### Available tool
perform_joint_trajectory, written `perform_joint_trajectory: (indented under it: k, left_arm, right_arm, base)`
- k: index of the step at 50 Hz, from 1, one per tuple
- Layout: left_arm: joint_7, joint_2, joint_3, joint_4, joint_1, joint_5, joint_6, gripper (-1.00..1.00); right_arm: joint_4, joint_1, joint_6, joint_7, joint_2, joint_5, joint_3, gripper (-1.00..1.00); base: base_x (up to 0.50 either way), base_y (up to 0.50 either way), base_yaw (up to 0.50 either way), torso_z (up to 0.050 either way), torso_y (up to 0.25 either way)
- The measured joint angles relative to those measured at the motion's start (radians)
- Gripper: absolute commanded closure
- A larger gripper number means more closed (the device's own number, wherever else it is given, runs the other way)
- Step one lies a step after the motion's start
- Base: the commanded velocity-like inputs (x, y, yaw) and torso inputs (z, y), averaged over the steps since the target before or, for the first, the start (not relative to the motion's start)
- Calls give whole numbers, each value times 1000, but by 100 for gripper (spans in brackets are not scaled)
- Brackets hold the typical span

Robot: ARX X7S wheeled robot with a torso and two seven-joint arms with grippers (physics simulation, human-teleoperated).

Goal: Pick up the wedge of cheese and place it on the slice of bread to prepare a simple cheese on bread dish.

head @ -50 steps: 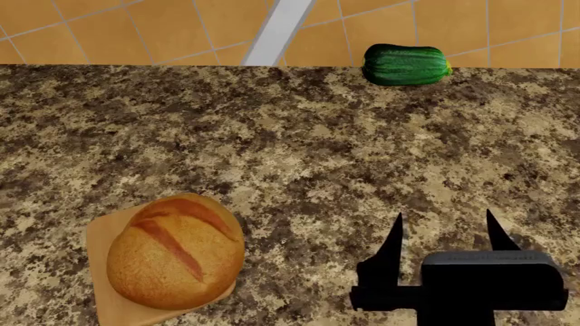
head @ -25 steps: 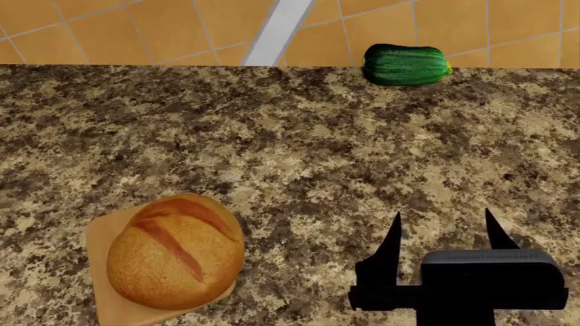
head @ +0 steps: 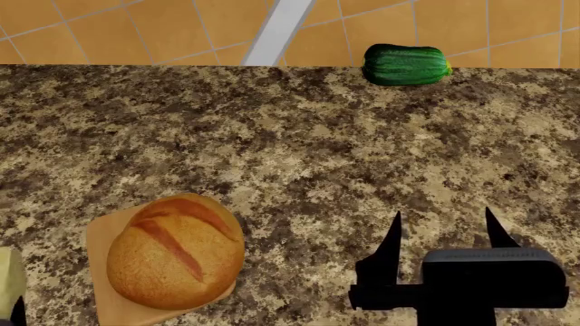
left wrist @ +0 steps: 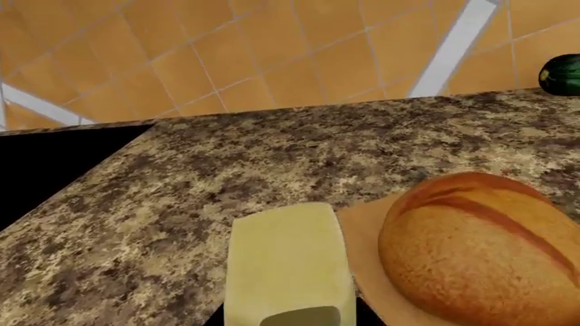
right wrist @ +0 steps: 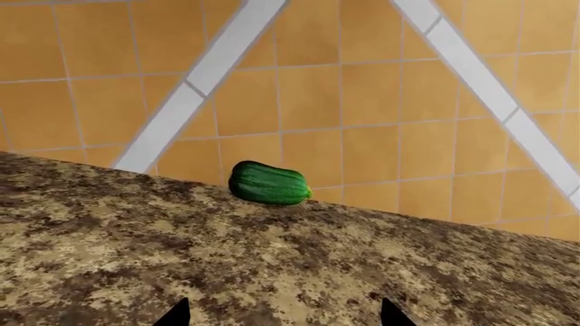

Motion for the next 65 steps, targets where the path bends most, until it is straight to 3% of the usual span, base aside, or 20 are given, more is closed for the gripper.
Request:
perform_joint_trajectory:
  k: [19,24,30,39,44,53,65]
  left_arm:
    - [-91,135,-15,-29,-282,-254,-206,100]
    - [-100,153,34,-60,-383,-299,-210,100]
    - [-106,161,212,-110,-573,-335,-124,100]
    - [-108,209,735,-159,-1026,-394,222,100]
    - [-92,243,926,-174,-1195,-419,360,100]
    - [-44,257,1108,-218,-1342,-442,482,100]
    - [17,260,1202,-296,-1388,-446,545,100]
  right_arm:
    - [-5,1,4,4,8,0,-5,-100]
    - [-5,0,2,5,10,-2,-7,-100]
    - [-6,-1,0,8,12,-3,-8,-100]
    - [-4,1,-1,9,14,-1,-9,-100]
    - [-22,8,23,10,18,6,-7,-100]
    - [-36,16,46,12,21,12,-8,-100]
    - [-40,20,55,15,24,16,-9,-100]
  base:
    - [0,0,0,0,0]
    - [0,0,0,0,0]
    - [0,0,0,0,0]
    - [0,0,0,0,0]
    - [0,0,0,0,0]
    - [0,0,0,0,0]
    - [0,0,0,0,0]
